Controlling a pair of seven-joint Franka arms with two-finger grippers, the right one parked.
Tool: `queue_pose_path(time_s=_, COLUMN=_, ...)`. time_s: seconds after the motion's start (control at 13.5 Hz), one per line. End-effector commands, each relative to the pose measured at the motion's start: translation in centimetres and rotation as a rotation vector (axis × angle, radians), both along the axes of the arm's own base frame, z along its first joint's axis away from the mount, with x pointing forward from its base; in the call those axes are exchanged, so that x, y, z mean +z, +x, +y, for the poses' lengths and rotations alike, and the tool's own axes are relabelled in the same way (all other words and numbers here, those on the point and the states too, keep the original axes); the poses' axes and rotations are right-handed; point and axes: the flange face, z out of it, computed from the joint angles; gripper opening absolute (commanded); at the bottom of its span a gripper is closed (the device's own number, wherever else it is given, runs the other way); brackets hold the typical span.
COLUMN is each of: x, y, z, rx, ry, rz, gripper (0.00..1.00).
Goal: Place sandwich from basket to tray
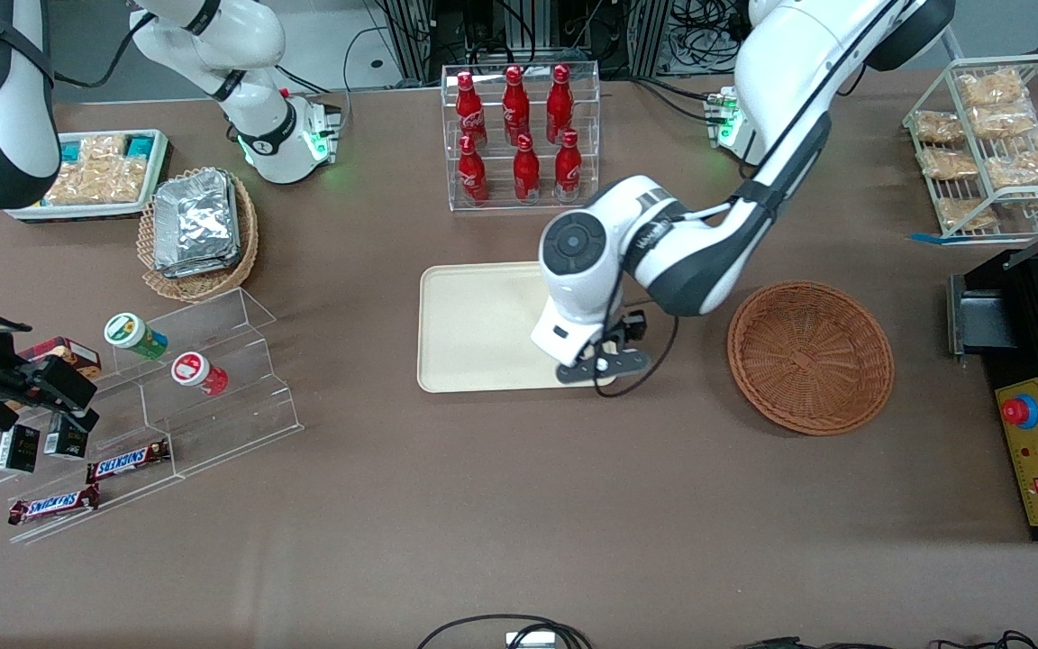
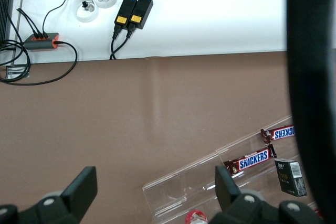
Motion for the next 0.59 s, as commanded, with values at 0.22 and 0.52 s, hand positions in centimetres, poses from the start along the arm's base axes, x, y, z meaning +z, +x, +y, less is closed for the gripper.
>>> queue_pose_path(time_s=0.22, x=7.8, y=4.7, z=10.4, rx=0.127, ry=-0.032, rz=-0.015, gripper=0.63)
queue_pose_path(time_s=0.52, x=10.6, y=6.2, z=18.5, rx=0.072, ry=-0.003, rz=0.059, gripper=0.65)
